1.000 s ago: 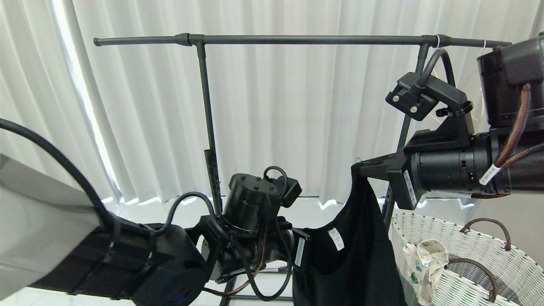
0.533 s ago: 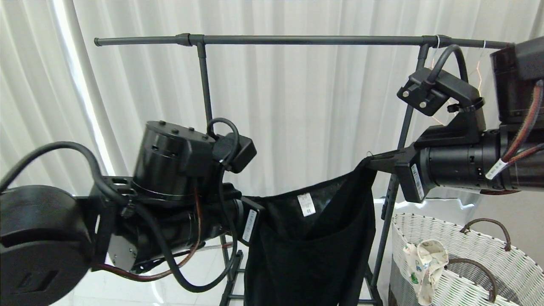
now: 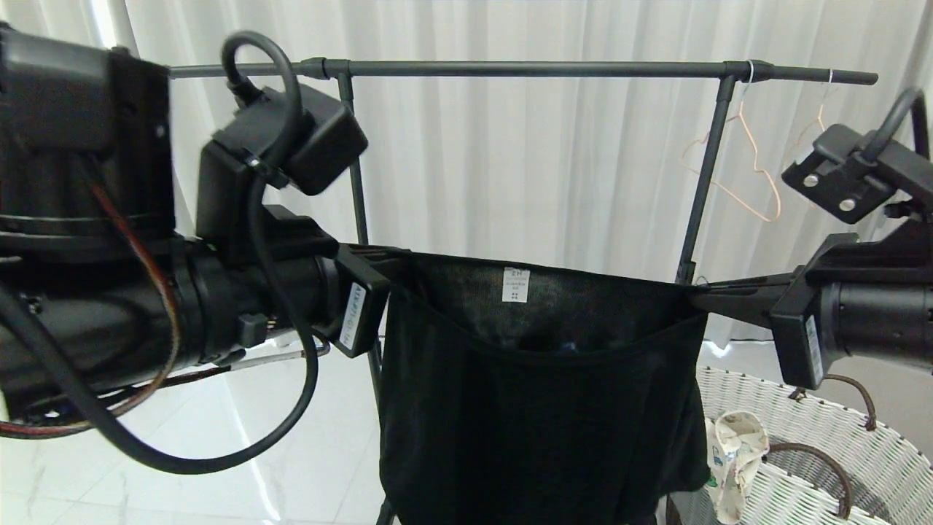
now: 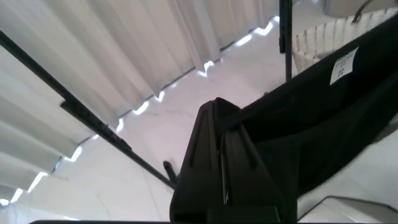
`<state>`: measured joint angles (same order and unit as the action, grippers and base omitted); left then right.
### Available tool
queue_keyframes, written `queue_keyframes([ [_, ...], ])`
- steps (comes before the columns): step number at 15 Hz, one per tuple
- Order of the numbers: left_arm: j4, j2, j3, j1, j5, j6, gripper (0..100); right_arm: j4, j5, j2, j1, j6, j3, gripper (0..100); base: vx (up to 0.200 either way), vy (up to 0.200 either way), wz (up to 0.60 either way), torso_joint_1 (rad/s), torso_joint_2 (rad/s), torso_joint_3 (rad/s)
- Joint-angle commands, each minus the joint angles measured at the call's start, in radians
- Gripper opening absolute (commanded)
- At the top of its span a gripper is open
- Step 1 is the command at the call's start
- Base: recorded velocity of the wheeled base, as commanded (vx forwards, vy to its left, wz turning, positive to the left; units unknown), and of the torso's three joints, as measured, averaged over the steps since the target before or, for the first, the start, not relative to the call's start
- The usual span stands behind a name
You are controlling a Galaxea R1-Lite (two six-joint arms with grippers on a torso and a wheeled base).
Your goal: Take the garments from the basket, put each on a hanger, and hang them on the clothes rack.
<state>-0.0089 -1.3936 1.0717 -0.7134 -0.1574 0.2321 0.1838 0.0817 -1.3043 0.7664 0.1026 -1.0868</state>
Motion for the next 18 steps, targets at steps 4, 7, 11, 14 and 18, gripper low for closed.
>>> queue_keyframes([
  [4,0.001,0.053,0.02,-0.009,-0.002,0.001,0,-0.035,-0.005,0.031,0.001,0.002,-0.004,0,0.0,0.0,0.0,0.0,0.0,0.0],
  [7,0.0,0.051,0.093,-0.009,-0.001,0.035,0,-0.058,-0.008,0.0,0.001,0.003,-0.105,0,0.0,0.0,0.0,0.0,0.0,0.0],
  [11,-0.002,0.062,0.093,-0.011,0.006,0.081,0,-0.052,-0.011,-0.007,0.002,0.008,-0.188,0,0.0,0.0,0.0,0.0,0.0,0.0],
  [14,-0.016,0.05,0.106,-0.011,0.006,0.084,0,0.062,-0.06,0.069,0.002,0.017,-0.191,0,0.0,0.0,0.0,0.0,0.0,0.0],
  [18,-0.157,-0.047,0.178,-0.02,0.003,0.087,0,0.272,-0.212,0.18,0.011,0.017,-0.2,0,0.0,0.0,0.0,0.0,0.0,0.0],
])
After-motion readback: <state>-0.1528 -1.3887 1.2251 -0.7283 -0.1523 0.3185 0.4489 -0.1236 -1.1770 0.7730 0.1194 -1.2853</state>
